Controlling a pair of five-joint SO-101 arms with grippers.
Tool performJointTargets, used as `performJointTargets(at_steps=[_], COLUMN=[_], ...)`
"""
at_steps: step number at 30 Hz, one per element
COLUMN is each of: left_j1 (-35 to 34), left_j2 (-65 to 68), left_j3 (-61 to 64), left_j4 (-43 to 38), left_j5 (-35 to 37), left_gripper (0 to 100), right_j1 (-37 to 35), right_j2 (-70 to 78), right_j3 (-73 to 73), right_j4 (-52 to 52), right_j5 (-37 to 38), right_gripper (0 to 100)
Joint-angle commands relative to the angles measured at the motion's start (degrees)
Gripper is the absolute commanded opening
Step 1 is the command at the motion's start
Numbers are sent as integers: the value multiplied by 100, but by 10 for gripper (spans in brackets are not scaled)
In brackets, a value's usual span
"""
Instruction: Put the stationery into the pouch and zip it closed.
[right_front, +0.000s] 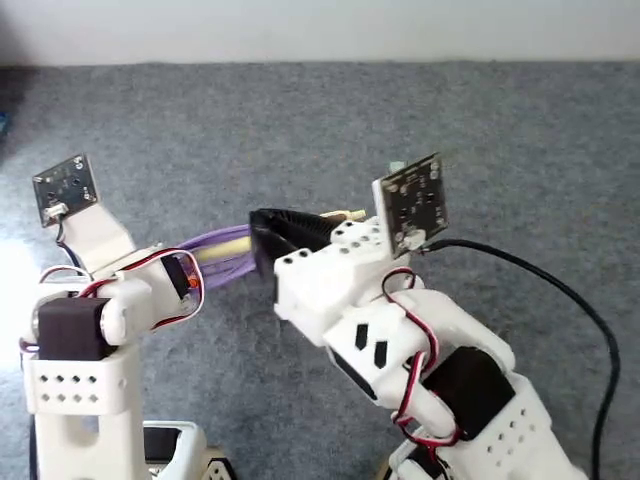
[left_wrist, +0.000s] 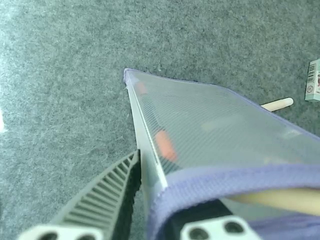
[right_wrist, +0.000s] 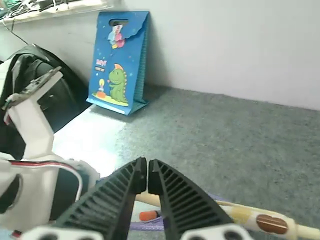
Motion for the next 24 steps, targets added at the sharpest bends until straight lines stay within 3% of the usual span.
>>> performJointTargets(at_steps=[1, 6, 11, 15, 19, 24], left_j1=[-35, -35, -35, -35, -35, -35], left_j2=[-53, -62, -62, -70, -70, -70], left_j3=[4, 4, 4, 4, 4, 4], left_j4=[-141, -141, -141, -141, -141, -141], left_j5=[70, 70, 70, 70, 70, 70], left_gripper=[13, 13, 13, 13, 13, 13], right_j1=[-110, 242, 1569, 2844, 3767, 3943], right_j2=[180, 655, 1200, 1666, 2149, 2730], right_j3=[-782, -2251, -3182, -3112, -2664, -1846], right_j4=[-4, 338, 1569, 2387, 2484, 2149], right_j5=[-97, -79, -79, -79, -79, -88], right_gripper=[15, 15, 15, 15, 15, 15])
